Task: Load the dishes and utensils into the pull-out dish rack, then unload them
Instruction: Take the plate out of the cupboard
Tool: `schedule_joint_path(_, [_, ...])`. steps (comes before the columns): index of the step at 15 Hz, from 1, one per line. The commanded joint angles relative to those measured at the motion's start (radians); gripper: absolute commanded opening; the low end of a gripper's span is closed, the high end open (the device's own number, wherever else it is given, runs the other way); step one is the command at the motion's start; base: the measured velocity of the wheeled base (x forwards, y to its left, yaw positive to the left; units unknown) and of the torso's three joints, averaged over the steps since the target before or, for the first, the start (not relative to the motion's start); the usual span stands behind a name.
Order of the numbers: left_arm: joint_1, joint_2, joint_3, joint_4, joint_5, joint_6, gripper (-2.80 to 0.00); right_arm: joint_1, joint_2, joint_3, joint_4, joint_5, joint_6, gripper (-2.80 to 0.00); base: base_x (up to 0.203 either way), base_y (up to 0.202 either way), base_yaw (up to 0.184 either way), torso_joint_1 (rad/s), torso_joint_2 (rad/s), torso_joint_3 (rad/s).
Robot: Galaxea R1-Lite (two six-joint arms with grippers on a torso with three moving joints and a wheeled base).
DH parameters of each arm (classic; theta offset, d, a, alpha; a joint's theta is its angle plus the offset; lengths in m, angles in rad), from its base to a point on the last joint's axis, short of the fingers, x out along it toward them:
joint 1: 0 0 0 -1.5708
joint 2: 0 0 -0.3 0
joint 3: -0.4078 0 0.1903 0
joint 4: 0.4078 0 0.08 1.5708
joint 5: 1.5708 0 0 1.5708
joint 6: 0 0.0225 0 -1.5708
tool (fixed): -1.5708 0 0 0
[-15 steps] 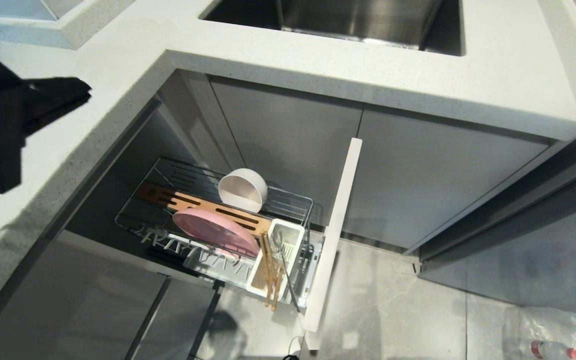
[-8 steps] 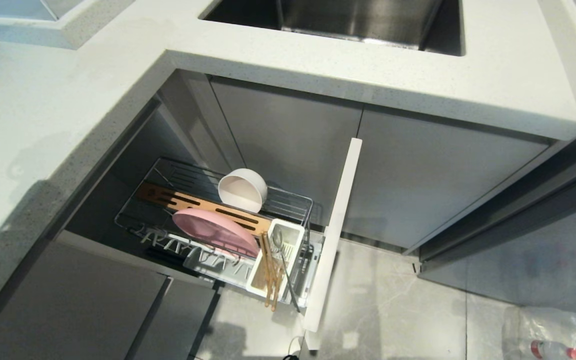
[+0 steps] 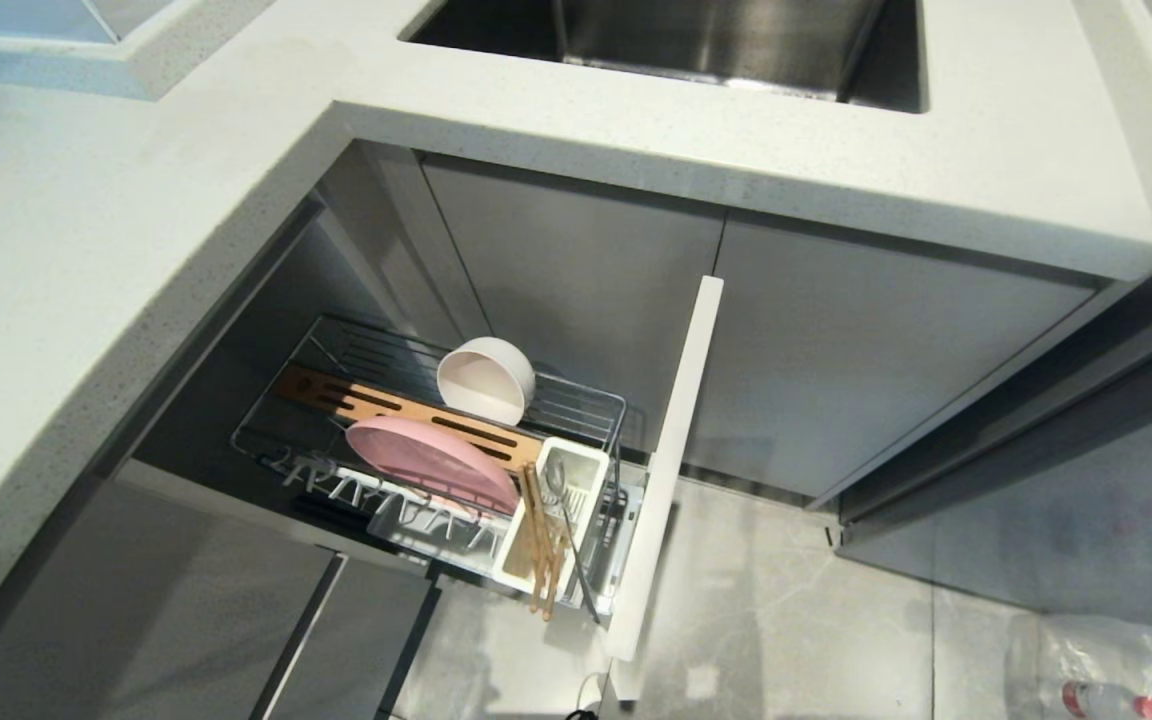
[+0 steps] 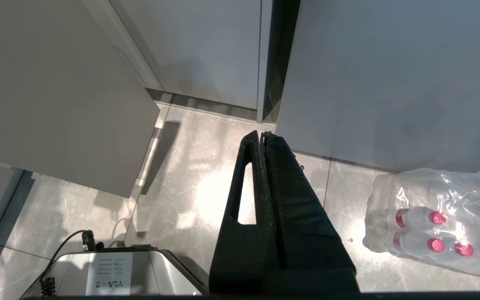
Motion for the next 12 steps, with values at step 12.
schedule_joint_path(12, [0.040, -0.305, 0.811, -0.424, 0.050, 0.202, -2.80, 0.000, 0.001, 0.002, -0.001, 0.000, 0.000, -2.80, 0.000, 0.000, 0.000, 0.000, 0.00, 0.000])
